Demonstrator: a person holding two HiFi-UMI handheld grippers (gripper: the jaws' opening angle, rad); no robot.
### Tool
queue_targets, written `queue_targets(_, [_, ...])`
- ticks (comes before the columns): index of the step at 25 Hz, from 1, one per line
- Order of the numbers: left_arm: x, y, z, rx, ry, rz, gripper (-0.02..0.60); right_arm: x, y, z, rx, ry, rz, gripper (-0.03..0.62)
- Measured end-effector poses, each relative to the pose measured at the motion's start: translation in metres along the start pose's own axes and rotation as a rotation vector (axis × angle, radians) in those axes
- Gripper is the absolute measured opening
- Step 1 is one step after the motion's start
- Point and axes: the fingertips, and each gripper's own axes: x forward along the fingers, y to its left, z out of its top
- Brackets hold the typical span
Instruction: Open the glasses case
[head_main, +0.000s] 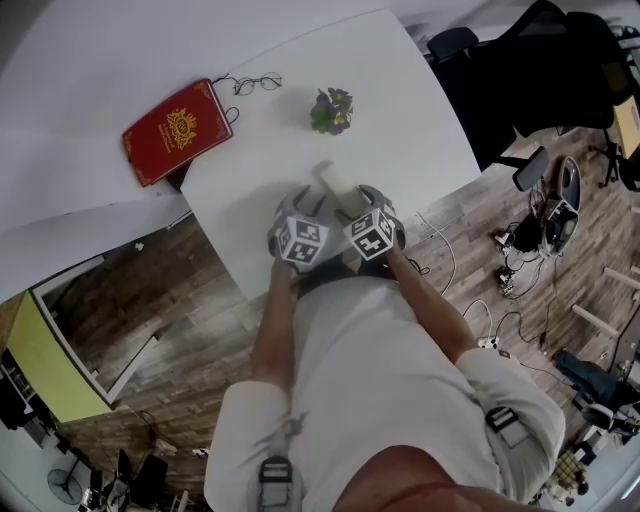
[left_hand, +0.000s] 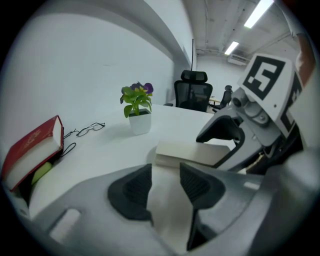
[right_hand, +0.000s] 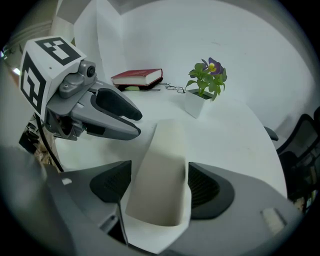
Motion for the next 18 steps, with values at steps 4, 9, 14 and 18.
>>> queue_targets(4, [0.004, -0.001, -0.001, 0.001, 0.013, -0.007, 0.175, 0.003, -0.003, -0.003, 0.001, 0.011, -0.003, 0.341])
queue_targets(9, [0.006, -0.002, -0.001, 0.002, 0.025, -0.013, 0.175, 0.002, -0.003, -0.003, 0.016, 0.007, 0.018, 0.327])
queue_targets(14, [0.011, -0.003, 0.000, 0.003, 0.028, -0.018, 0.175, 0.002, -0.003, -0.002, 0.024, 0.002, 0.030, 0.325])
queue_targets(18, [0.016, -0.005, -0.001, 0.005, 0.040, -0.022, 0.175, 0.001, -0.004, -0.003, 0.037, 0.001, 0.048, 0.325])
